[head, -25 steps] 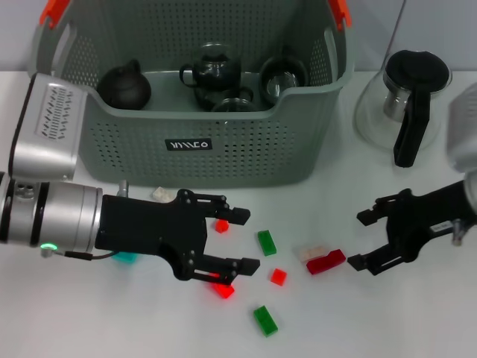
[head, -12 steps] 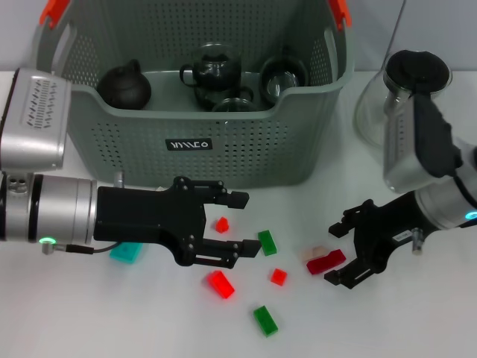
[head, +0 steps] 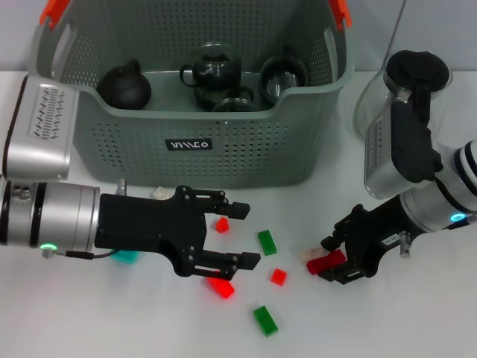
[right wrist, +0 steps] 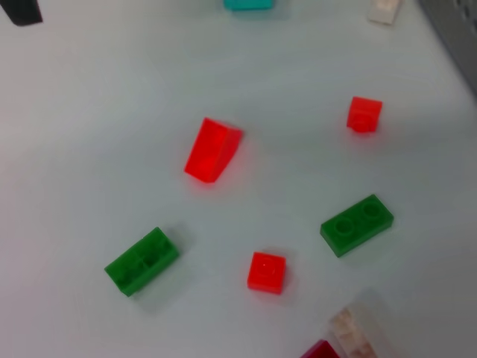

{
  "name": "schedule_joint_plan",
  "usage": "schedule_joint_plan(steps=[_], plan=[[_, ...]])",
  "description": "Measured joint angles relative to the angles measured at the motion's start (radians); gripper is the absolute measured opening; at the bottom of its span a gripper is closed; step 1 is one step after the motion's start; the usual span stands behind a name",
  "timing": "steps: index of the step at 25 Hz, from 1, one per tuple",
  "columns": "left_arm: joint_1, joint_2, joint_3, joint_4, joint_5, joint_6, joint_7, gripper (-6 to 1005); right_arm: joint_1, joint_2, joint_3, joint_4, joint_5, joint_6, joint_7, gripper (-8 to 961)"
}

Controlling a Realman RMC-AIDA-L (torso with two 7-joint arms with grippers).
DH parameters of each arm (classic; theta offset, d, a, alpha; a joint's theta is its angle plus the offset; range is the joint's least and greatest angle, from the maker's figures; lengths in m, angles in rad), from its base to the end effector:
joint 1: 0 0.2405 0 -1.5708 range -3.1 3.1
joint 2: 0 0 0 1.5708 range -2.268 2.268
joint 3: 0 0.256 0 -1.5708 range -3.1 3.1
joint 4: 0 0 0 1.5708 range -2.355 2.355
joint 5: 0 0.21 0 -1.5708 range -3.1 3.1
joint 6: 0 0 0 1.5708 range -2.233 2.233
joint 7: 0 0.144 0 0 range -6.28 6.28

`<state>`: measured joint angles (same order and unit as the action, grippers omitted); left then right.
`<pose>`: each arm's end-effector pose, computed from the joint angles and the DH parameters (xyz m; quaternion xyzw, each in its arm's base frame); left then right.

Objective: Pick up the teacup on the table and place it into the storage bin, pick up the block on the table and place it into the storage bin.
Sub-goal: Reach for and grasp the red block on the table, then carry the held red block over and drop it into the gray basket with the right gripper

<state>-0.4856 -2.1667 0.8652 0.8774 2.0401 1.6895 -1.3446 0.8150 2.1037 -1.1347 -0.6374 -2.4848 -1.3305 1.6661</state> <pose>-0.2237 0.3037 -0.0232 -0.9731 -0.0956 -0.2057 0.0398 0.2241 0.3648 -0.0689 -0.9859 0.1051 -0.1289 0.0184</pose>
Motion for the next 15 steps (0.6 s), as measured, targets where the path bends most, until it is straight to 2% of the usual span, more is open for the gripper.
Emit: schedule_joint_plan(steps=[3,11,15], plan=[[0.000,-0.001,-0.003,0.000,0.000,0.000,0.001,753,0.000,-0.001,-0.015,-0.005,-0.002,0.004,0.018,595],[0.000,-0.001,-0.007,0.000,-0.002,-0.002,0.001,753,0.001,-0.005,-0.065,-0.010,-0.004,0.009,0.044,339],[-0.001,-0.001,-0.008,0.000,-0.003,-0.004,0.000,753,-0.006,-0.006,-0.075,-0.031,-0.008,0.001,0.050,250]])
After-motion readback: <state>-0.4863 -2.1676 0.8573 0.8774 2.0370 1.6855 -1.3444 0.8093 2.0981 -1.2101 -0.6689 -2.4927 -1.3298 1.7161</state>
